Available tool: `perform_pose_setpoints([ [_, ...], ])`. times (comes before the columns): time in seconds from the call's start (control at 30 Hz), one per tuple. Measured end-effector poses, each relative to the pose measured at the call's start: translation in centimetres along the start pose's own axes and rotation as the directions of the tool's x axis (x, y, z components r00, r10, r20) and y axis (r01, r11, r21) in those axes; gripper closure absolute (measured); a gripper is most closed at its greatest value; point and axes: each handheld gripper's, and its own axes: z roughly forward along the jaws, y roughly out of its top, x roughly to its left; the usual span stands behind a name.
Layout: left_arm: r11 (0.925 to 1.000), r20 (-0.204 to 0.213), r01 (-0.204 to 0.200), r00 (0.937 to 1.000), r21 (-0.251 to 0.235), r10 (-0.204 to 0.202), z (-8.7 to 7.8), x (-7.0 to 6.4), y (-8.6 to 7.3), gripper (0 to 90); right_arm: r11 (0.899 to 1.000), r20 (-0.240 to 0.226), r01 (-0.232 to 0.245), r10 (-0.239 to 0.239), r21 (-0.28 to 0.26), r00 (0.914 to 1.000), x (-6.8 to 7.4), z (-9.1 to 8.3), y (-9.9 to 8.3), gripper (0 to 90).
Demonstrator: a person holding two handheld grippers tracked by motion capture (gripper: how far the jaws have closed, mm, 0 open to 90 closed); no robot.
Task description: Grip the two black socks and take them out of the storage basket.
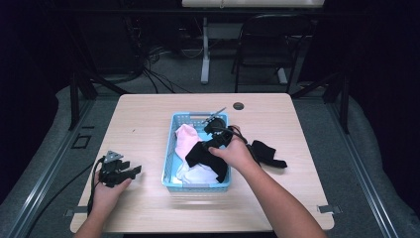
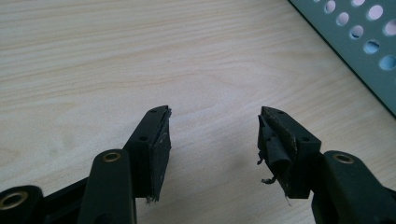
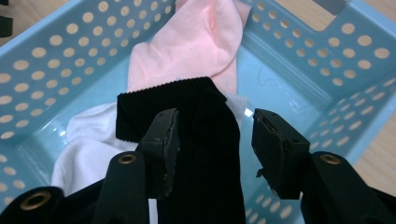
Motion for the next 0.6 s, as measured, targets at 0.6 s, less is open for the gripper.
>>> perform_pose_setpoints([
  [0.6, 1.0000, 0.001, 0.002, 1.0000, -0.006, -0.002, -0.1, 0.2, 0.1, 44.2, 0.998, 0.004, -0.052, 0.051, 0.047, 0.9987, -0.4, 3.6, 1.6, 52.8],
])
